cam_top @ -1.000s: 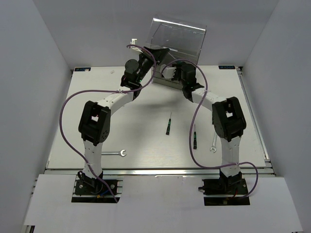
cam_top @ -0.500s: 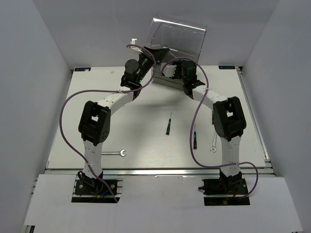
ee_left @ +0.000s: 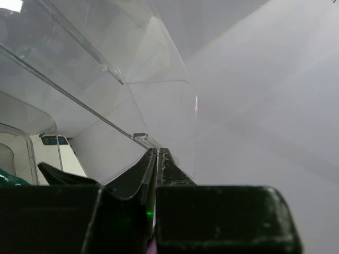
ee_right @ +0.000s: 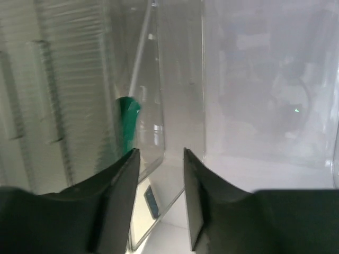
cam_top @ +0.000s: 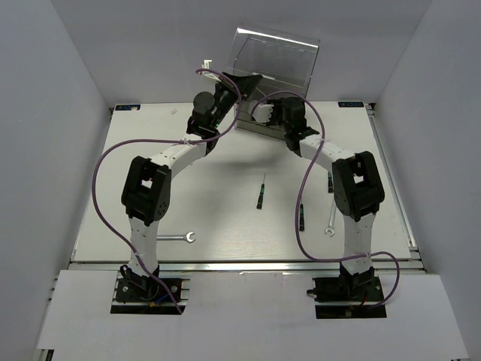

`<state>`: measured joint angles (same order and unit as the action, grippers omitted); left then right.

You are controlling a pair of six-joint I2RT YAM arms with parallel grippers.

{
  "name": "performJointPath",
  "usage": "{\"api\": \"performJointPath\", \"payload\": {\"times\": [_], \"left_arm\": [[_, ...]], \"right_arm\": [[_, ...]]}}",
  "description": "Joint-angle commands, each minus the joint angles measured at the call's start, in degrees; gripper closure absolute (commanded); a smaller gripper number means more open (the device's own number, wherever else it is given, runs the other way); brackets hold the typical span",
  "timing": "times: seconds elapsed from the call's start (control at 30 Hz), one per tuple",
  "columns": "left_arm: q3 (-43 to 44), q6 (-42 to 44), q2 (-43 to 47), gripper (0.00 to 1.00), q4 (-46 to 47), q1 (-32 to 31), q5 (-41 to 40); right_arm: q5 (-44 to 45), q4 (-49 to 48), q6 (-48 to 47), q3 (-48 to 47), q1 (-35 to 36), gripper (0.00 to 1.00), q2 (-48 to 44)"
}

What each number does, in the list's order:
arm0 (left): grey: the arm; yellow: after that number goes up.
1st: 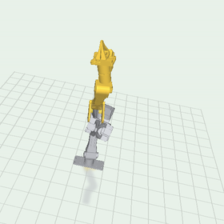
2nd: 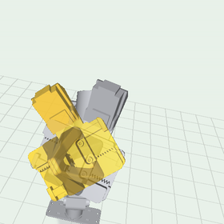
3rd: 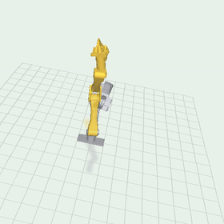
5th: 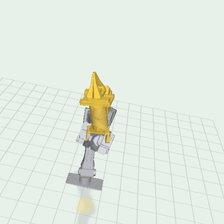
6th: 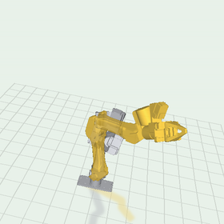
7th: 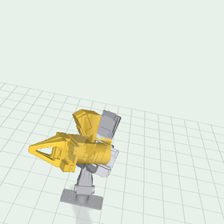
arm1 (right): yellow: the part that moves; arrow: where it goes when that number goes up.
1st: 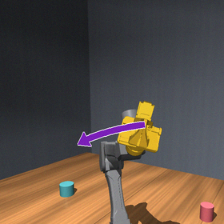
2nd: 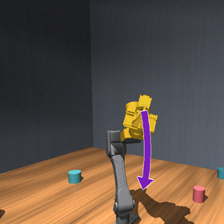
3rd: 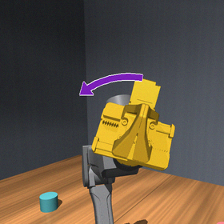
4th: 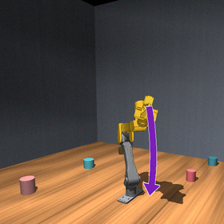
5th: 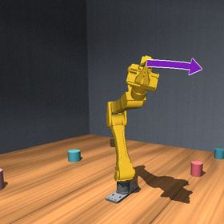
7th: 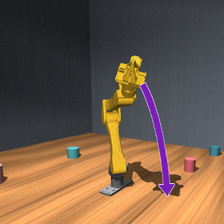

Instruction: Sort the tools into containers

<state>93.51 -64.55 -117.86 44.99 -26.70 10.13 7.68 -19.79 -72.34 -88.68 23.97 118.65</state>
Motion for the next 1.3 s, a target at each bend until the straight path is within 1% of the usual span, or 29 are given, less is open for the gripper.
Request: {"api": "performJointPath", "payload": {"times": [0.0,0.03,0.07,0.1,0.17,0.27,0.4,0.53,0.63,0.73,0.77,0.83,0.97,1.13,1.27], "left_arm": [[2.55,0.31,-0.08,1.0,0.01,0.95,-1.69],[2.55,0.31,0.0,1.0,0.01,0.95,-1.69],[2.55,0.31,-0.08,1.0,0.01,0.95,-1.78],[2.46,0.31,-0.09,1.0,0.01,0.95,-1.69],[2.46,0.39,0.0,1.0,0.01,0.95,-1.69],[2.55,0.39,-0.08,1.0,-0.08,0.95,-1.69],[2.64,0.31,-0.09,1.0,-0.17,0.95,-1.61],[2.46,0.39,0.0,1.0,-0.34,0.95,-1.52],[2.46,0.31,0.0,1.0,-0.43,1.03,-1.43],[2.2,0.31,0.0,1.0,-0.34,1.03,-1.52],[2.2,0.31,0.0,1.0,-0.34,0.95,-1.52],[1.94,0.31,0.09,1.0,-0.34,0.95,-1.52],[1.32,0.39,0.27,1.0,-0.17,0.95,-1.6],[0.88,0.39,0.35,1.0,0.01,1.03,-1.61],[1.05,0.22,0.09,1.0,0.01,1.03,-1.52]], "right_arm": [[-5.56,-2.44,2.02,3.94,-0.32,0.58,-7.62],[-6.79,-2.79,2.11,7.18,-0.24,0.61,-8.78],[-7.41,-3.14,2.11,8.86,-0.24,0.68,-9.92],[-10.55,-3.76,2.2,10.36,-0.32,0.72,-10.89],[-12.24,-3.94,3.34,13.7,-0.32,0.8,-13.7],[-15.93,-3.24,4.57,17.4,-0.24,0.85,-17.04],[-19.54,-2.18,6.76,20.83,-0.24,0.86,-20.91],[-13.76,-7.35,11.59,19.26,-0.32,0.85,-19.69],[-9.01,-10.96,12.22,15.3,-0.32,0.87,-17.4],[-7.95,-15.44,10.47,14.85,-0.41,0.89,-16.61],[-7.95,-18.41,10.11,15.12,-0.5,0.89,-16.52],[-5.23,-21.42,8.88,15.12,-0.41,0.89,-15.91],[-4.87,-24.06,7.04,13.98,-0.5,0.92,-15.47],[-3.55,-32.04,2.38,13.89,-0.5,0.95,-14.41],[-3.72,-35.13,-0.96,12.92,-0.85,0.96,-13.27]]}}
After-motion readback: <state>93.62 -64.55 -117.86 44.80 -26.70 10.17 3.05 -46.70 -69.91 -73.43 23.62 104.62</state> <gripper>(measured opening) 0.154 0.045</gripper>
